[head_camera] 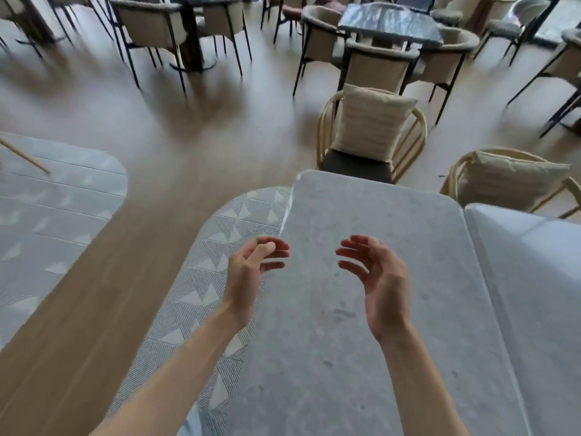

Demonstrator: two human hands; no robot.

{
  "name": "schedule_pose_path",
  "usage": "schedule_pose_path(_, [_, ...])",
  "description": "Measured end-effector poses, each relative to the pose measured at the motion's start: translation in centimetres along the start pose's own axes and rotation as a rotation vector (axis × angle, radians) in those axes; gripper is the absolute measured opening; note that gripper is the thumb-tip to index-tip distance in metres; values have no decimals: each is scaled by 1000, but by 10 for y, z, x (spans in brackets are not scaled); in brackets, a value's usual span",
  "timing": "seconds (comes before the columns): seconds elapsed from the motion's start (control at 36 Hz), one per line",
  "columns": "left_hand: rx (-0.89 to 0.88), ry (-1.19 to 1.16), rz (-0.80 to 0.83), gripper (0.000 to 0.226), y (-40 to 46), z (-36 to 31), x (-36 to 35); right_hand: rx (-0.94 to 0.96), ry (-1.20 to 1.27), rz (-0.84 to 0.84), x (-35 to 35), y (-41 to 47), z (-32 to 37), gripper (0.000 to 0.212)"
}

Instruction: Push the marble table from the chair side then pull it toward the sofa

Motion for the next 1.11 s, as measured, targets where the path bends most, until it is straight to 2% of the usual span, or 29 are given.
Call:
schedule_pose_path(0.19, [-218,-135,28,24,128,-67,77,112,-77,91,-161,68,-14,28])
schedule_pose_path(0.31, [-294,-99,115,23,192,-94,124,162,-47,105,-258,104,-28,30])
schedule_pose_path(0.39, [-335,-56,121,22,233,-123,176,185,-41,131,-339,126,-29,33])
schedule_pose_path(0.5, [-337,-35,14,24,278,-179,256,201,-42,213,-450,146,-15,31])
schedule_pose_path(0.69, [-470,-60,-216,33,333,-298,368,301,-32,472,-631,148,35,25])
schedule_pose_path(0.94, [-720,33,-283,29,381,-433,469,360,27,663,-805,157,76,28])
schedule_pose_path(1.11, [-798,108,-415,33,408,-468,564,350,97,855,-897,200,61,24])
Point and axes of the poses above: each hand's wrist, its own y-axis towards the middle knuckle, its own x-axis out of the back of the hand, z = x × y, the point moved 9 cm from there along y, towards the middle knuckle, and after that the axes turned 8 degrees about -x, right-handed, at the moved point
